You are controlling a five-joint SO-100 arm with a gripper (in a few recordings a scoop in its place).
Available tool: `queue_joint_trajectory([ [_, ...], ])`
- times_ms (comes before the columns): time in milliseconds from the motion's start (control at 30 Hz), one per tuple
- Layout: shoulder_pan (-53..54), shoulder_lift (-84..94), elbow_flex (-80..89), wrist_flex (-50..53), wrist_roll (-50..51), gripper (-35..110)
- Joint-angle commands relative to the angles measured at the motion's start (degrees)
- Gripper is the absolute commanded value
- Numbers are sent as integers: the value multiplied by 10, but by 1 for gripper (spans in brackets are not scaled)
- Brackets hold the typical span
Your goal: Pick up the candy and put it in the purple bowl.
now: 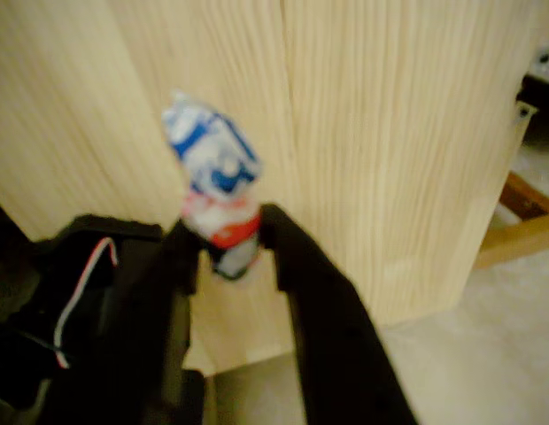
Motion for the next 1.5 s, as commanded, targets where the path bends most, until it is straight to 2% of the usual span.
queue_joint_trajectory([
  [0,-62,30,-55,21,18,6],
  [500,-192,-67,-87,-69,89,6],
  [1067,-183,-291,-231,-152,138,6],
  [1467,-207,-385,-271,-195,155,6],
])
